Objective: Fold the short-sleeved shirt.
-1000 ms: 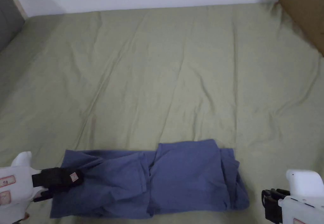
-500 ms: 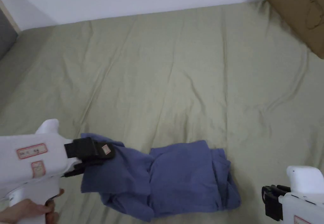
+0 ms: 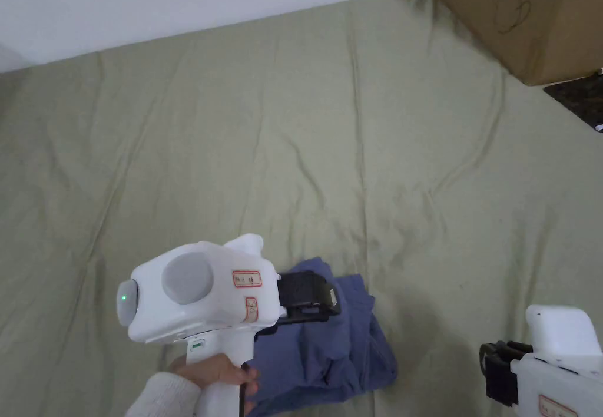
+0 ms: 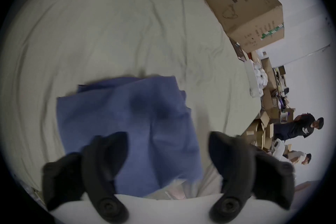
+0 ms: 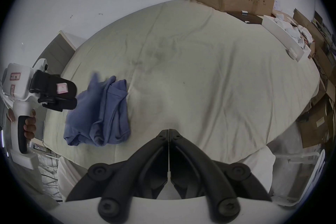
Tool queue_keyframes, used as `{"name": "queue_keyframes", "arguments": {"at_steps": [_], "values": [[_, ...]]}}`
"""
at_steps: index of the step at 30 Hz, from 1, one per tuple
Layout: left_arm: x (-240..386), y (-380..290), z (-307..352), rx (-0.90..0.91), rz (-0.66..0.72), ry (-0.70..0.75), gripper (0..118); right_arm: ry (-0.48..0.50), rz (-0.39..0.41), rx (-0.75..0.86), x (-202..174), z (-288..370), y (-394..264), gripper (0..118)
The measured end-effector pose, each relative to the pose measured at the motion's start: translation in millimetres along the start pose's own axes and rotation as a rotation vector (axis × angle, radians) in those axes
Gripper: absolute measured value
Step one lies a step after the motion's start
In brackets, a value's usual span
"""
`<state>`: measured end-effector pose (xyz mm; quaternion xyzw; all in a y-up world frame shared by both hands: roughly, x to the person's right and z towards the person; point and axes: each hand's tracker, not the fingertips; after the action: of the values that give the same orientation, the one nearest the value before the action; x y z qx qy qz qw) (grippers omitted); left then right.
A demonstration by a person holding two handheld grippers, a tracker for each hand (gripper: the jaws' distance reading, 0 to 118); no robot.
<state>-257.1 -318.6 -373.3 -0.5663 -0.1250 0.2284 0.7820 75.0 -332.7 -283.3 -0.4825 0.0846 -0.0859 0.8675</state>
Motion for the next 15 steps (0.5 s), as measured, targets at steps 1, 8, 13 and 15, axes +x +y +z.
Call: {"name": "queue_keyframes", "arguments": {"at_steps": [1, 8, 13, 15], "values": [[2, -2, 2, 0.003, -0.018, -0.02, 107, -0.003, -0.005, -0.003, 2, 0, 0, 0], [-23, -10, 42, 0.148, -0.03, 0.044, 77, -0.003, -0.019, -0.013, 6, -5, 0, 0], [-36, -16, 30, 0.149, -0.016, 0.08, 4, 0.004, 0.003, -0.02, 1, -7, -2, 0], [-35, -14, 14, 0.118, -0.001, 0.057, 2, 0.013, 0.006, -0.025, 0, -7, -3, 0]]}}
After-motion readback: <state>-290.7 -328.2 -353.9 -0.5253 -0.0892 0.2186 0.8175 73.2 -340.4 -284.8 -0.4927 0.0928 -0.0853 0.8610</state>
